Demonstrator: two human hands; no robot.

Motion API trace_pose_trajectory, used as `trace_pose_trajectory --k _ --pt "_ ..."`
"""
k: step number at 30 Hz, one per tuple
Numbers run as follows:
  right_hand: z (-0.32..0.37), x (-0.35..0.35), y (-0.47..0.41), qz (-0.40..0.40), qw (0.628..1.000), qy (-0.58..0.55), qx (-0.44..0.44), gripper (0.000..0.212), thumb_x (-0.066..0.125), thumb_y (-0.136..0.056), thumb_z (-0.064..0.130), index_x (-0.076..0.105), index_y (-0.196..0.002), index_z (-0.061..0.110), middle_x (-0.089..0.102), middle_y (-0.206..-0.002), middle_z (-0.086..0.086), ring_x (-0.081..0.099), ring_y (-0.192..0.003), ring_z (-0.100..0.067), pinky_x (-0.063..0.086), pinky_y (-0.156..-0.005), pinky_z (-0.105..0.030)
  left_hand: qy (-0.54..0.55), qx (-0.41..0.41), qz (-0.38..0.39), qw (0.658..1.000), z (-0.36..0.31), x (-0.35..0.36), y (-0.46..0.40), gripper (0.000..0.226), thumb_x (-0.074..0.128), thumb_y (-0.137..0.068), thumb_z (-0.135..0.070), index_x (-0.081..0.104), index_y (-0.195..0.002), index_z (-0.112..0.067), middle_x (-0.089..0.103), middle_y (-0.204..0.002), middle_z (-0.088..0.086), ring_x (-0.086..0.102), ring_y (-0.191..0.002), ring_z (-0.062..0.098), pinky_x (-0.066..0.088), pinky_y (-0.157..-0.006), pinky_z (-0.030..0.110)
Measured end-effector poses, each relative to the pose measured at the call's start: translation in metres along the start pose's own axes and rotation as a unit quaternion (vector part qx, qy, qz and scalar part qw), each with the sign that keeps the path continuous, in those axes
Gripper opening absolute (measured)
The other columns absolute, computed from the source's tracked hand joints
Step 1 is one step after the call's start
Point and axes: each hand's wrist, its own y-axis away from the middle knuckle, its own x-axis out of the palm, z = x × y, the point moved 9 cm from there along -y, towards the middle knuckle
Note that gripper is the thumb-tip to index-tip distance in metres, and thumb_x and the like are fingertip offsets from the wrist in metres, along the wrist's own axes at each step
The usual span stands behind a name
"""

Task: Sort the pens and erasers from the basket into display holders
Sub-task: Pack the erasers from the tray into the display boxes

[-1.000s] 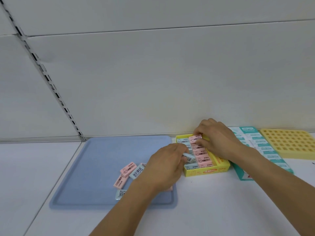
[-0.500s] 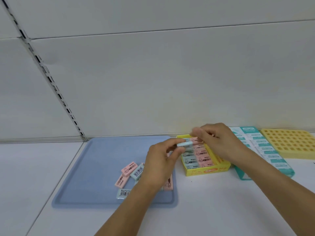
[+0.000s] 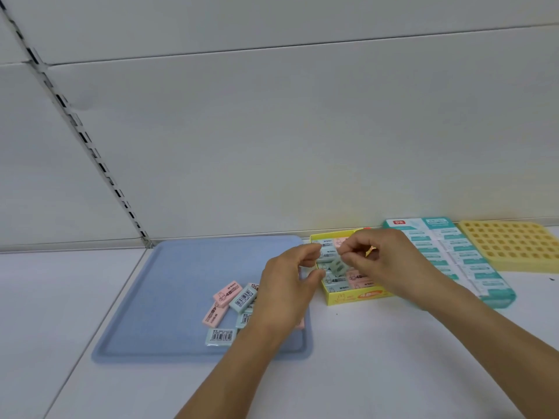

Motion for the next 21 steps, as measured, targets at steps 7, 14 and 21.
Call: trace_pose_trajectory --k 7,14,21 --pt "0.003 0.007 -0.001 0.061 0.996 0.067 -0.017 0.015 0.064 -0.088 0.012 0.068 -0.092 0.026 0.067 -0.084 0.008 0.058 -0.078 0.000 0.043 -0.067 -0.011 -0.042 -0.011 0.045 0.998 0.003 0.005 -0.002 0.034 0.068 -0.088 -0.021 0.064 -0.121 -0.029 0.065 -0.115 -0.018 0.058 -0.101 -0.002 0.047 -0.094 0.025" --pt "-0.002 0.010 0.000 0.078 0.991 0.108 0.016 0.015 0.067 -0.084 0.018 0.057 -0.092 0.025 0.061 -0.073 0.007 0.056 -0.067 -0.006 0.054 -0.068 -0.036 -0.104 0.010 0.115 0.988 0.001 0.008 -0.002 0.038 0.064 -0.092 -0.027 0.057 -0.129 -0.031 0.059 -0.123 -0.017 0.054 -0.107 0.000 0.043 -0.097 0.026" --pt "-0.009 0.011 -0.003 0.056 0.996 -0.008 0.068 0.015 0.070 -0.083 0.009 0.064 -0.094 0.018 0.065 -0.076 0.003 0.060 -0.064 -0.008 0.051 -0.059 -0.020 -0.044 -0.001 0.085 0.995 0.006 0.006 0.003 0.050 0.067 -0.090 -0.021 0.050 -0.135 -0.032 0.061 -0.122 -0.018 0.054 -0.113 -0.003 0.042 -0.103 0.024"
